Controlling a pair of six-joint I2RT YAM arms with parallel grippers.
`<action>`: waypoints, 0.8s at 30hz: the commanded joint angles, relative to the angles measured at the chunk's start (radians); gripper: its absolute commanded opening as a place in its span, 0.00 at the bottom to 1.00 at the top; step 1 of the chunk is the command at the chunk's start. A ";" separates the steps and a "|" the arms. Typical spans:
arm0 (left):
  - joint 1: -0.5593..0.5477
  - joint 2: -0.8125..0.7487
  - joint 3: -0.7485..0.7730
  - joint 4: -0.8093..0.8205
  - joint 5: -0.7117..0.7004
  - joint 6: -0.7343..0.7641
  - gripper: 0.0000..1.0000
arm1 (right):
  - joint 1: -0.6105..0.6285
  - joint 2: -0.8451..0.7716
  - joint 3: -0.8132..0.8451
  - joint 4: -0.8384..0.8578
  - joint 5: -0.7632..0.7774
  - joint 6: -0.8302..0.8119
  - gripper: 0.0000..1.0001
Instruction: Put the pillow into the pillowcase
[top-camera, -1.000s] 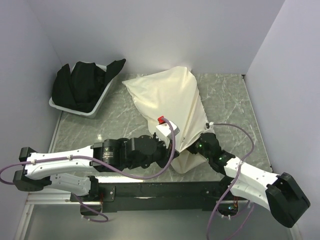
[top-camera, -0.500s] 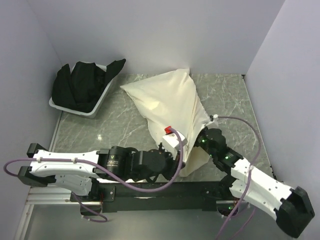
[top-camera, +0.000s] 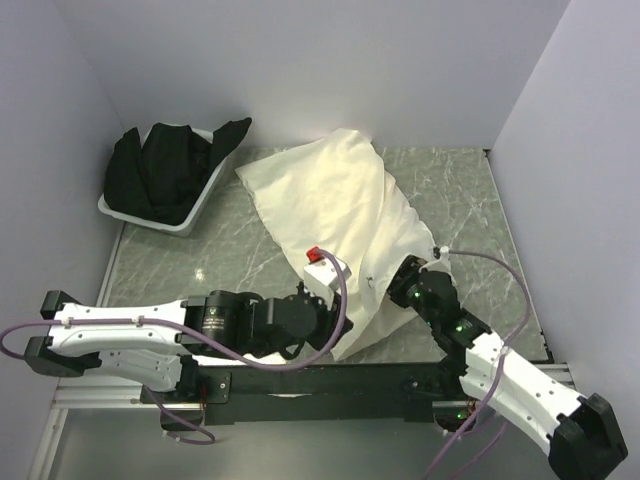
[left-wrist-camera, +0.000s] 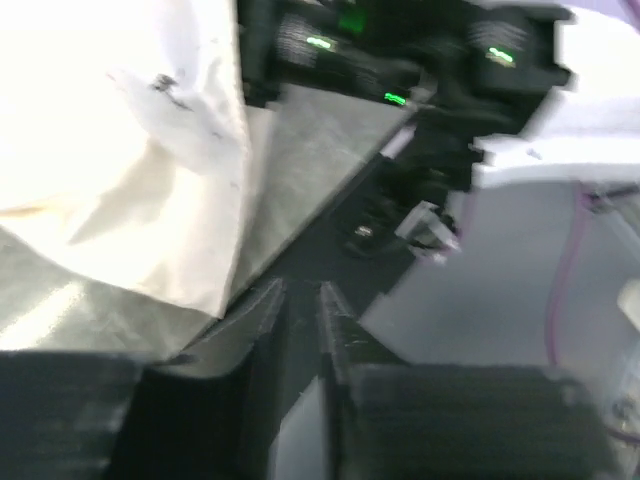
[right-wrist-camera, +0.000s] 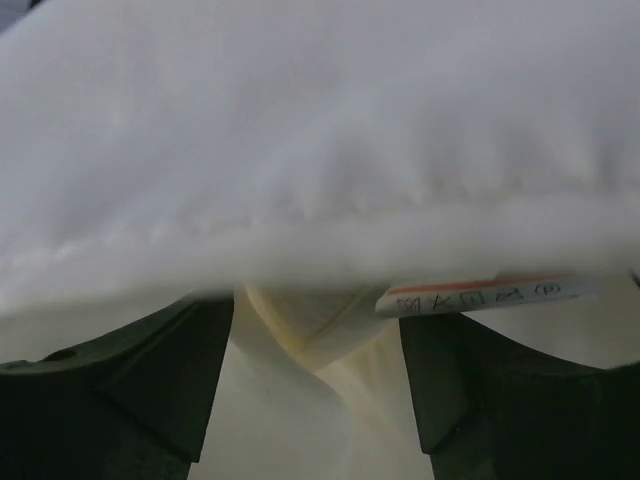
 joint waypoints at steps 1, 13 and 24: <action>0.102 -0.030 -0.057 0.073 0.048 -0.027 0.41 | 0.004 -0.115 -0.076 0.057 0.008 0.074 0.76; 0.638 0.257 -0.034 0.332 0.491 0.111 0.64 | 0.005 -0.457 0.088 -0.538 0.155 0.122 0.74; 0.792 0.817 0.179 0.360 0.552 0.093 0.55 | 0.004 -0.433 0.278 -0.644 0.266 -0.040 0.75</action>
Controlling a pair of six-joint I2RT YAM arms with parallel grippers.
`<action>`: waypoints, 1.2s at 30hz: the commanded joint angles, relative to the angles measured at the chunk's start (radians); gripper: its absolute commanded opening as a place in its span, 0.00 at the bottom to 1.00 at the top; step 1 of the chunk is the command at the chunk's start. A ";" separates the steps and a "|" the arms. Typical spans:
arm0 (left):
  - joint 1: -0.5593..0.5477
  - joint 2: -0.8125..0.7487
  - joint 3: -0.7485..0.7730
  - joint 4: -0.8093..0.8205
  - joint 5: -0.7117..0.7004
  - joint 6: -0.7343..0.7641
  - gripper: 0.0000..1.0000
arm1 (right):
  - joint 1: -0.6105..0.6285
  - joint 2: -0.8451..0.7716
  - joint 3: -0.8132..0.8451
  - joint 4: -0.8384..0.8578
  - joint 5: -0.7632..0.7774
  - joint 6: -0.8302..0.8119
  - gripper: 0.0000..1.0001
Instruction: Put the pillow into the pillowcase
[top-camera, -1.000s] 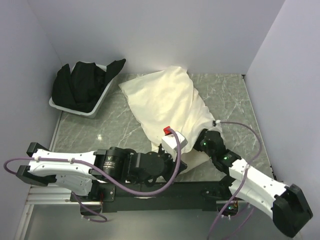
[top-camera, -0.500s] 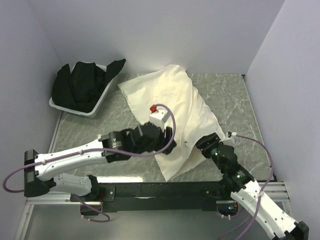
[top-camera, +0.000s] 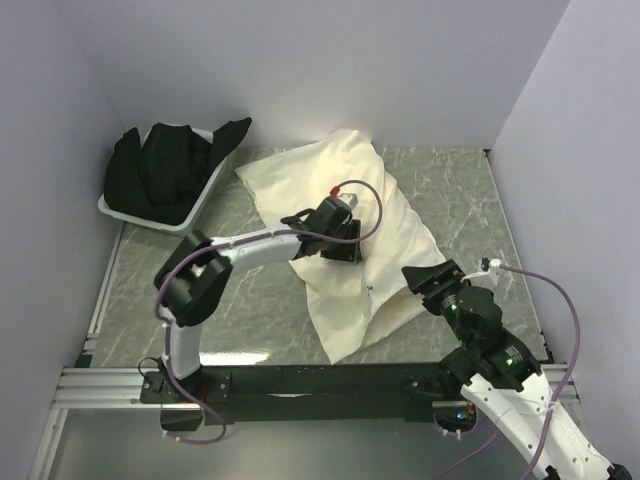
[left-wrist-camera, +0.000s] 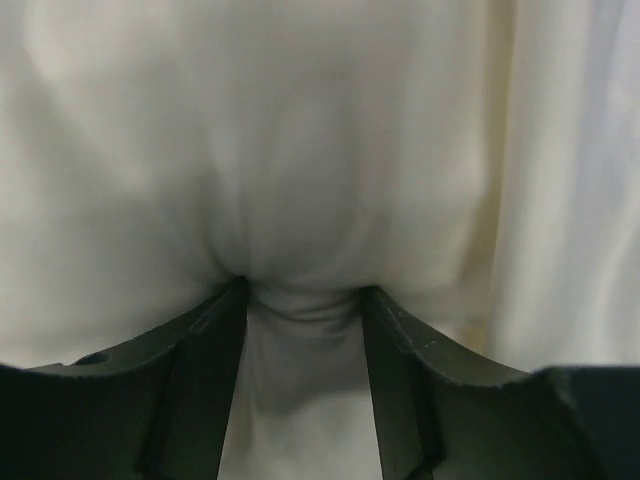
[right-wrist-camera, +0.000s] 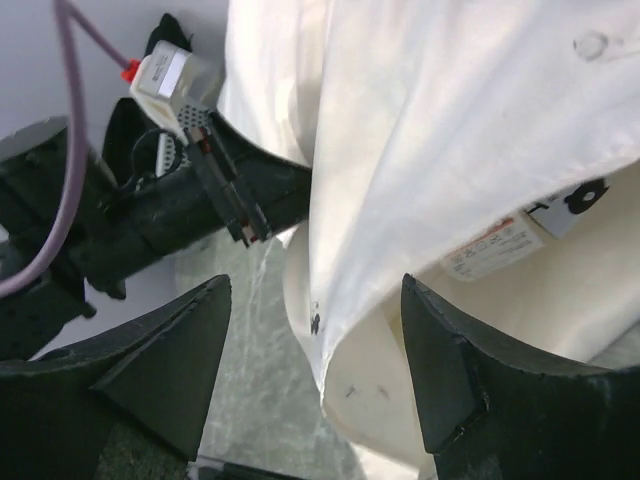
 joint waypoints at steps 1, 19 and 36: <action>0.049 0.123 0.109 -0.002 0.012 0.003 0.54 | 0.001 0.075 0.086 -0.038 0.102 -0.116 0.76; 0.340 0.100 0.098 -0.087 0.031 0.035 0.55 | -0.323 1.252 0.453 0.374 -0.246 -0.508 0.91; 0.127 -0.317 -0.379 0.122 -0.020 -0.089 0.58 | 0.018 0.799 -0.096 0.486 -0.310 -0.221 0.42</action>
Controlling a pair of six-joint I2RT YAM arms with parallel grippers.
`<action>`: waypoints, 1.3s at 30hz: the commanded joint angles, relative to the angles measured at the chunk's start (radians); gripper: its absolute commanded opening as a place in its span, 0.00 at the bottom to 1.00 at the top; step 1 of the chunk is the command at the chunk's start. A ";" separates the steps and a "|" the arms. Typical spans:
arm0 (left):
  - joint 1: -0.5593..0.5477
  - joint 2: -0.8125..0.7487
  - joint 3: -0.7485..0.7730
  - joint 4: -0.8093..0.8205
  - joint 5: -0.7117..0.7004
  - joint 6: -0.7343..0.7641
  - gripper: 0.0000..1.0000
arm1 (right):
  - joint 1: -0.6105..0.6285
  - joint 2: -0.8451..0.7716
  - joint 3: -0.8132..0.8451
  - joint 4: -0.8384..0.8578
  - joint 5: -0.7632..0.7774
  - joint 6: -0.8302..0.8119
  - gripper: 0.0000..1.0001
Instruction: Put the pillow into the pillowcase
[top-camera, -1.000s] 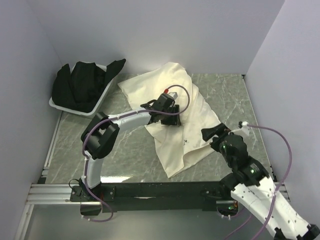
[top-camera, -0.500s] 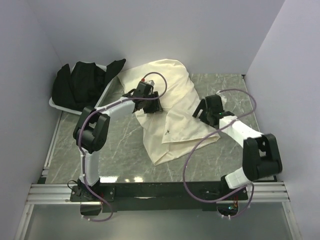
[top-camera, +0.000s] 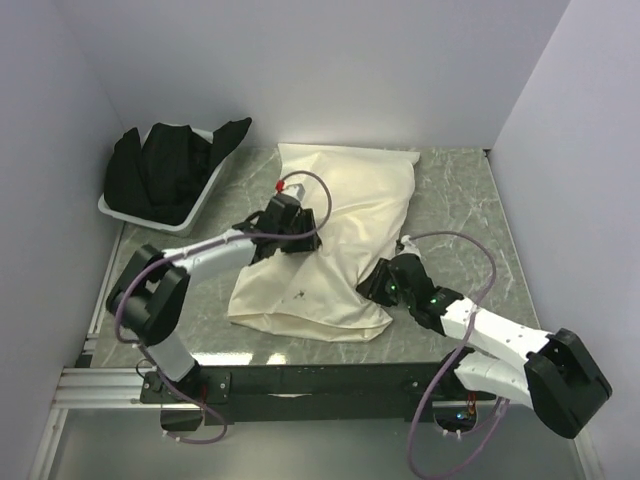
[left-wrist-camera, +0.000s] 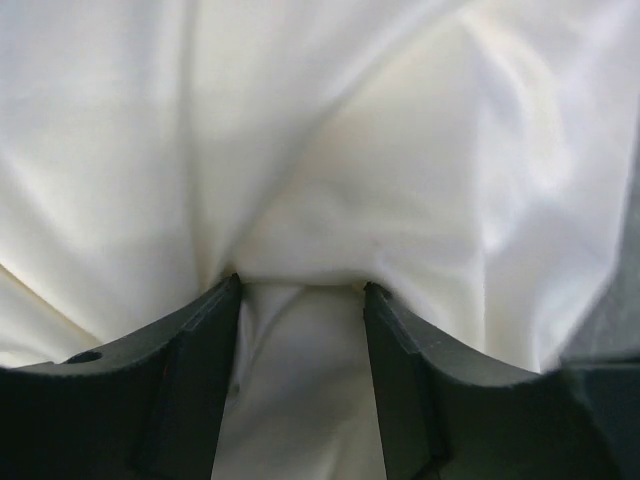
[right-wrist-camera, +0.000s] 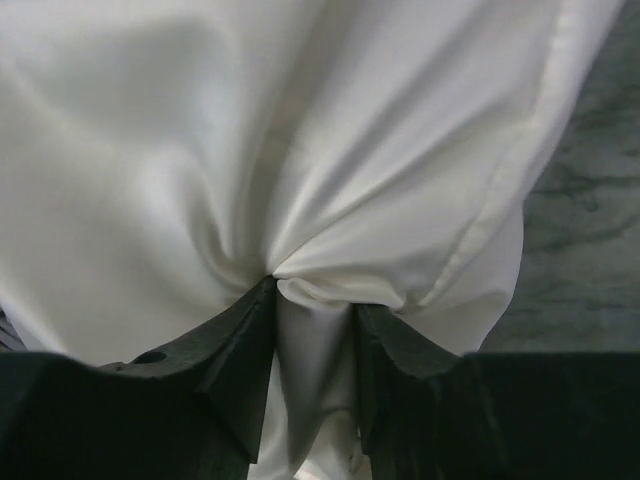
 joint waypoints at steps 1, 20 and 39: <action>-0.078 -0.179 -0.116 -0.034 0.003 -0.062 0.59 | -0.052 -0.065 -0.067 -0.058 -0.051 0.016 0.46; -0.294 -0.249 -0.138 -0.079 -0.034 -0.068 0.63 | 0.021 -0.658 -0.330 -0.299 -0.084 0.230 0.57; -0.210 -0.009 -0.149 0.035 0.012 -0.098 0.04 | 0.053 -0.191 -0.040 -0.173 -0.019 0.070 0.16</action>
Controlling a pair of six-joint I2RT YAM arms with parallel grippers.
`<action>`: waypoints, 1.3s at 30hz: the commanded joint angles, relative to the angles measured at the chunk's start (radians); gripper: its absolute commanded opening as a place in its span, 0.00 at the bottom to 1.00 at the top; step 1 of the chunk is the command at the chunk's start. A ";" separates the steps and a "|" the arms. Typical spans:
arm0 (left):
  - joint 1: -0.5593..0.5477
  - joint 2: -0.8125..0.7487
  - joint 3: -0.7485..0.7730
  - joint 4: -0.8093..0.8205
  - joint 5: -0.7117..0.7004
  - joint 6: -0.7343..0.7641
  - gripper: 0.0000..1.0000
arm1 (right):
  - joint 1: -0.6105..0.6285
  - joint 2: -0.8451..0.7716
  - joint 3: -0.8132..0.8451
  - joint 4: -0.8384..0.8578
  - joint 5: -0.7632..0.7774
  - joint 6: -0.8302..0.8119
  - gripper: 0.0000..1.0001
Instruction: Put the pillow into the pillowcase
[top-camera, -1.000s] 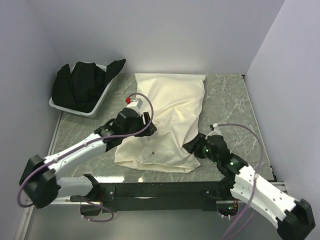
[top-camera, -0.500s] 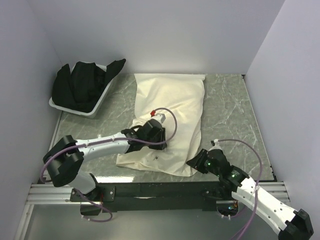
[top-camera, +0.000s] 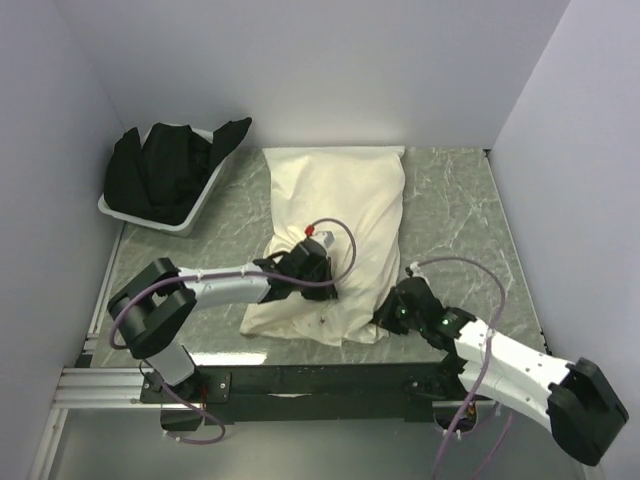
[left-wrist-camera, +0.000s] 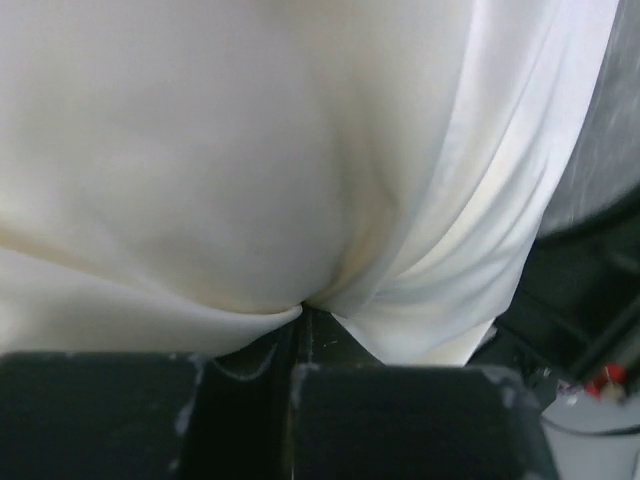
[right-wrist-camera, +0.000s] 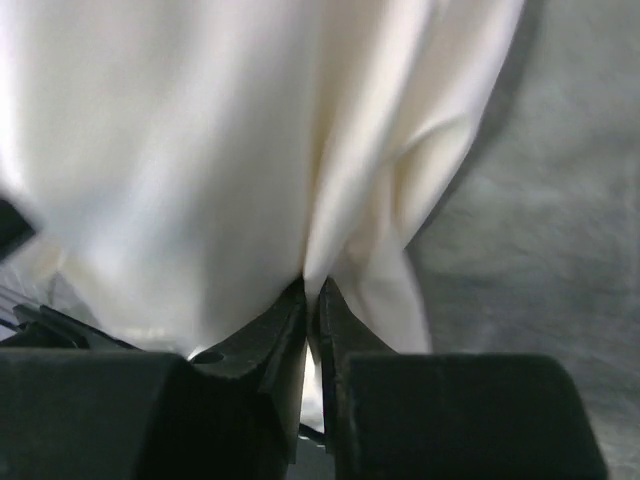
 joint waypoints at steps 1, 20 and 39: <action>0.134 0.081 0.093 -0.053 -0.015 0.066 0.05 | 0.002 0.105 0.192 0.016 0.071 -0.117 0.16; 0.145 -0.575 -0.075 -0.273 -0.257 -0.090 0.64 | 0.010 -0.536 -0.066 -0.400 0.078 0.061 0.41; 0.162 -1.122 -0.563 -0.601 -0.572 -0.698 0.57 | 0.010 -0.464 -0.045 -0.360 0.293 0.190 0.54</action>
